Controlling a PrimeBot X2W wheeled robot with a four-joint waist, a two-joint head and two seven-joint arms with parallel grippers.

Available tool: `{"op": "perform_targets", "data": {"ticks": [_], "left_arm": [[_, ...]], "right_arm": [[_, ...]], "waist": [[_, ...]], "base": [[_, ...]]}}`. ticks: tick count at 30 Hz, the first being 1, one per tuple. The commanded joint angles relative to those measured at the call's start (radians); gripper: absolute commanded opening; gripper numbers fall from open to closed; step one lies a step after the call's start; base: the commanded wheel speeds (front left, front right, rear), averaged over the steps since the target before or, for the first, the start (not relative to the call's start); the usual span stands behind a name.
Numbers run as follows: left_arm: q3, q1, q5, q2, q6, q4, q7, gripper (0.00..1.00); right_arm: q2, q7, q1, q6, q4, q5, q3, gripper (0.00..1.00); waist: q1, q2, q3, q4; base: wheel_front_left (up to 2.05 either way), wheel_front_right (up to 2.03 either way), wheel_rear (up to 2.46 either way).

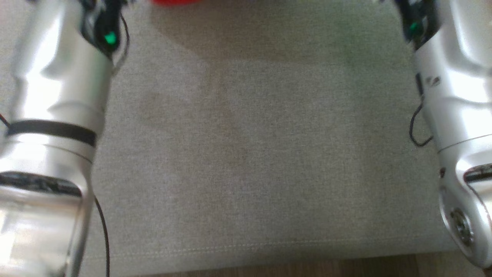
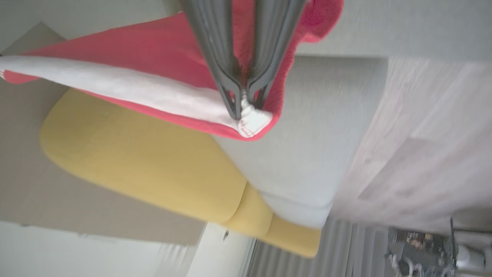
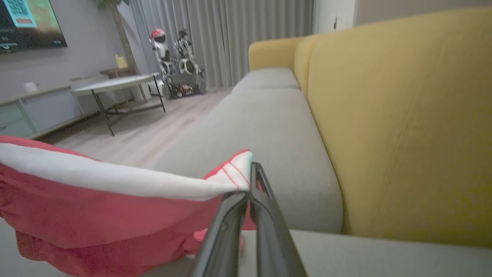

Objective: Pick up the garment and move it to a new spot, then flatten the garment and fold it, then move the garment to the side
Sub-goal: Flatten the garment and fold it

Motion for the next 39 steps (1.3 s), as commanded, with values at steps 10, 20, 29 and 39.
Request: {"op": "perform_targets", "data": {"ticks": [10, 20, 29, 39], "left_arm": [[-0.014, 0.198, 0.012, -0.033, -0.006, 0.134, -0.014, 0.00], [0.043, 0.491, 0.040, -0.047, -0.007, -0.032, -0.014, 0.00], [0.099, 0.829, 0.123, -0.042, 0.005, -0.326, -0.014, 0.00], [0.119, 1.206, 0.137, 0.032, 0.092, -0.714, 0.049, 0.00]], "right_arm": [[0.035, -0.137, 0.128, -0.001, 0.222, 0.073, 0.107, 0.00], [0.035, -0.196, 0.391, -0.001, 0.220, 0.118, 0.147, 0.00], [-0.008, -0.204, 0.749, -0.001, -0.041, 0.107, 0.111, 0.00], [0.020, 0.068, 1.246, -0.001, -0.653, 0.008, -0.081, 0.00]], "waist": [[-0.0002, 0.0000, 0.017, 0.018], [-0.0002, 0.0000, -0.071, 0.010], [-0.0002, 0.0000, -0.162, 0.009], [-0.0002, 0.0000, -0.258, 0.013]], "base": [[0.00, 0.00, 0.00], [0.00, 0.00, 0.00], [0.00, 0.00, 0.00], [0.00, 0.00, 0.00]]}}
